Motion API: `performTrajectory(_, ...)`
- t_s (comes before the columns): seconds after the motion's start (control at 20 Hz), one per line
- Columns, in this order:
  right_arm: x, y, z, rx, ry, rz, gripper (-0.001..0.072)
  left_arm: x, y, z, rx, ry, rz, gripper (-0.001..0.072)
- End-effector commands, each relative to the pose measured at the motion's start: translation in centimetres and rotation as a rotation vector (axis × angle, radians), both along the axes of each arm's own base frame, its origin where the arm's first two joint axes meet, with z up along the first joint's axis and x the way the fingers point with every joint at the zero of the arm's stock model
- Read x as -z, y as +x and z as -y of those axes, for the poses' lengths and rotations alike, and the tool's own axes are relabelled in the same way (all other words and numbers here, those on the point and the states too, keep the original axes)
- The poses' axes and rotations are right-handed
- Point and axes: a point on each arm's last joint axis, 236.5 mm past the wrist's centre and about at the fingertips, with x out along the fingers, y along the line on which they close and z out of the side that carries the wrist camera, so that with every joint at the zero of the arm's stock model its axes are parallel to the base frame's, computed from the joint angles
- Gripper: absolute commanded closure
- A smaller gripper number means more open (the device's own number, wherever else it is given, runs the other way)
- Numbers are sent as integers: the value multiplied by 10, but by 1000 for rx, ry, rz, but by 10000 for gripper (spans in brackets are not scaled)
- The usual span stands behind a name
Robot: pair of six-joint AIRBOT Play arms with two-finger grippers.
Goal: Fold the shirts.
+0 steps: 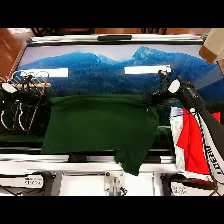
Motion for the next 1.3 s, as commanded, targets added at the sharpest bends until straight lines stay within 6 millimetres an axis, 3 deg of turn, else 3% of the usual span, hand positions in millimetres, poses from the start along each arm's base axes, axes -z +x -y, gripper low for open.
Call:
performTrajectory(0.0, 8, -27, 14, -19, -65, -112, 637, 2, -32, -3, 34, -41, -117, 676)
performTrajectory(0.15, 10, -29, 17, -9, -79, -126, 637, 1, -40, -14, 3, -57, -141, 675)
performTrajectory(0.55, 32, -53, 18, 47, -75, -233, 635, 9, -45, -5, -18, -85, -199, 675)
performTrajectory(0.6, 32, -54, 19, 47, -76, -236, 590, 10, -46, -5, -35, -90, -209, 669)
performTrajectory(0.65, 31, -54, 18, 48, -73, -233, 418, 10, -47, -3, -31, -95, -216, 602)
performTrajectory(0.7, 28, -53, 19, 47, -73, -224, 256, 8, -52, 0, -20, -104, -234, 404)
performTrajectory(0.75, 22, -53, 20, 43, -78, -208, 252, 6, -59, 3, -6, -119, -260, 266)
performTrajectory(0.85, 4, -51, 25, 33, -97, -156, 252, -2, -78, 12, 43, -150, -323, 248)
performTrajectory(1.0, -22, -66, 57, 0, -225, -132, 252, -25, -96, 16, 79, -164, -341, 248)
performTrajectory(1.15, -45, -94, 53, -82, -125, -174, 252, -52, -111, 4, 89, -146, -308, 242)
performTrajectory(1.25, -56, -104, 60, -82, -102, -180, 252, -55, -134, -4, 53, -157, -338, 151)
